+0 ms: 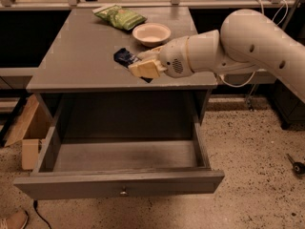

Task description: Place rxbar blueberry into top drawer

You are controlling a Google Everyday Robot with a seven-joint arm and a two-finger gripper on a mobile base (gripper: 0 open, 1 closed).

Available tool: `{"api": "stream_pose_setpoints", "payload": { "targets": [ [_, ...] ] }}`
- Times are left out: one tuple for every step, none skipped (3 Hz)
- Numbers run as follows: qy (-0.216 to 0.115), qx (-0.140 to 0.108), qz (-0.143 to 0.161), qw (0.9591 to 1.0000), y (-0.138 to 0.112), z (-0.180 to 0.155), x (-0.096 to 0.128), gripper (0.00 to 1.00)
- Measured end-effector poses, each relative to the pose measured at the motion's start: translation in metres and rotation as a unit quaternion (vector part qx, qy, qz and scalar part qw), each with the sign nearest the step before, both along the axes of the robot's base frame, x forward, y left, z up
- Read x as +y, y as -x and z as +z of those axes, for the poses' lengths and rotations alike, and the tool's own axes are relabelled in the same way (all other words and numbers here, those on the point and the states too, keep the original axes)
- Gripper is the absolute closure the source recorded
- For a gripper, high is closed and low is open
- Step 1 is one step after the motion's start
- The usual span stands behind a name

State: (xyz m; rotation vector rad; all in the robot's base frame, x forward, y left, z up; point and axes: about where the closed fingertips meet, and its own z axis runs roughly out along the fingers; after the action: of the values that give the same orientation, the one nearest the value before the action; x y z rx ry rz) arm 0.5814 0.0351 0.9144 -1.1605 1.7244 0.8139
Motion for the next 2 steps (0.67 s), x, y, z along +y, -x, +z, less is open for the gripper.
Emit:
{"api": "stream_pose_setpoints", "payload": {
  "targets": [
    [0.03,0.024,-0.002,0.9993,0.005,-0.019,-0.003,1.0],
    [0.077,0.08,-0.012,0.9938,0.031,-0.066,-0.017,1.0]
  ]
}}
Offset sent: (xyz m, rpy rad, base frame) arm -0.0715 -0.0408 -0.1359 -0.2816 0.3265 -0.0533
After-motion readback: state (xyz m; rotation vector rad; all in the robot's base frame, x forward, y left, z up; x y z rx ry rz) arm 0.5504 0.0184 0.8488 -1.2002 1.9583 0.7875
